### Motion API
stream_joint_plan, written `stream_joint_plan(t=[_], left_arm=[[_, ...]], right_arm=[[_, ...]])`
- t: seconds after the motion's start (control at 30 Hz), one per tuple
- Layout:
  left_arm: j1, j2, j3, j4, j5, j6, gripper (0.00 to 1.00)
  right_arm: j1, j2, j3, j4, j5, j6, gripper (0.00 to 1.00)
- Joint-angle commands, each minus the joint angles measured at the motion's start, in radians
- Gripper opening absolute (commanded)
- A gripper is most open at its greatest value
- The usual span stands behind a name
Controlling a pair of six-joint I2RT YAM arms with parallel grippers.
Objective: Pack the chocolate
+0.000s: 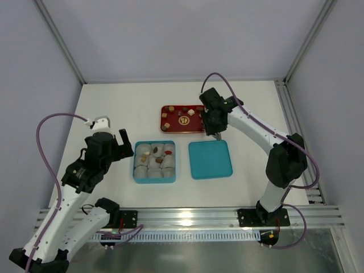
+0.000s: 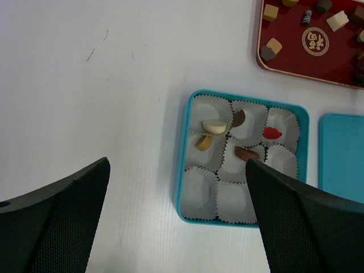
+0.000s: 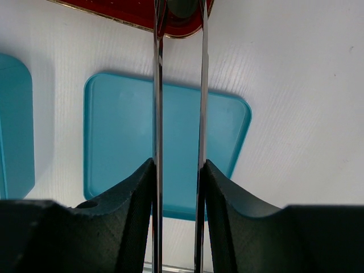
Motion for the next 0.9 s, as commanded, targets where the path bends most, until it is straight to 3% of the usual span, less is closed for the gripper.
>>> stream_joint_plan(t=[0.0, 0.87], left_arm=[[-0.002, -0.009, 0.007, 0.018, -0.013, -0.01, 1.0], [-0.002, -0.009, 0.007, 0.019, -0.016, -0.01, 1.0]], right_arm=[[-0.01, 0.004, 0.0, 0.032, -0.008, -0.021, 0.41], [-0.015, 0.004, 0.075, 0.017, -0.022, -0.03, 0.34]])
